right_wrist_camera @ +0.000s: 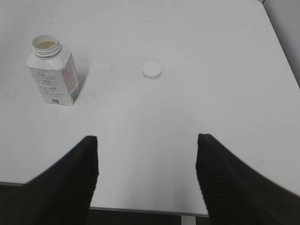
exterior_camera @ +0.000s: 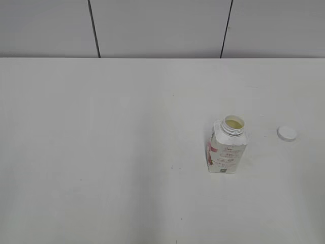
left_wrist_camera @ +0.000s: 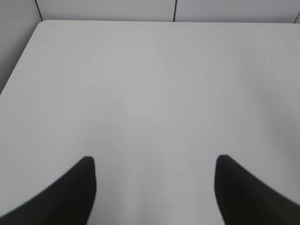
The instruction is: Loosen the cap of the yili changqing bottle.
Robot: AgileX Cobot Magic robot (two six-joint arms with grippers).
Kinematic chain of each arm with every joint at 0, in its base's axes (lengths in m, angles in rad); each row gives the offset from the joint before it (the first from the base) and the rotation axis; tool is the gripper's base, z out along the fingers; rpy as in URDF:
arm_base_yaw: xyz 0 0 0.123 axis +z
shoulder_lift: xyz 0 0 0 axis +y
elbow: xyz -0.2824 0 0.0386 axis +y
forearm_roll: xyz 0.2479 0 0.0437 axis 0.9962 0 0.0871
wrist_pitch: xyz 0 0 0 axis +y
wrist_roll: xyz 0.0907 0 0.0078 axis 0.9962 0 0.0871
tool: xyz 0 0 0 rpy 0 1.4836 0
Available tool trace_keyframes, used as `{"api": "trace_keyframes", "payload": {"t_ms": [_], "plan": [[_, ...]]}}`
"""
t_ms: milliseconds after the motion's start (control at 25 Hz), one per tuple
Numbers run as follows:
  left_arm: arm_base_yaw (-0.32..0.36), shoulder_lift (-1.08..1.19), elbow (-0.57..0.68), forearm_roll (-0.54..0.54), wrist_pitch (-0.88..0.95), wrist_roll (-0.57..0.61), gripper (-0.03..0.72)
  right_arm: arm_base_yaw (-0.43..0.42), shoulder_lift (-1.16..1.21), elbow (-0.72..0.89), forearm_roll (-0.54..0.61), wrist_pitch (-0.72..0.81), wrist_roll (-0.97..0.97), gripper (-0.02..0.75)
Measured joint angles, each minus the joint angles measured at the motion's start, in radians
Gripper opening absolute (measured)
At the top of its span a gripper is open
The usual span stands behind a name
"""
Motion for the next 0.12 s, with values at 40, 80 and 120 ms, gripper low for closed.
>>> {"api": "trace_keyframes", "payload": {"t_ms": [40,80,120], "plan": [[0.0,0.0,0.0,0.0,0.0,0.0,0.488,0.0,0.0,0.0,0.0,0.0,0.0,0.52],[0.0,0.0,0.0,0.0,0.0,0.0,0.488,0.0,0.0,0.0,0.0,0.0,0.0,0.52],[0.0,0.0,0.0,0.0,0.0,0.0,0.488,0.0,0.0,0.0,0.0,0.0,0.0,0.52]]}}
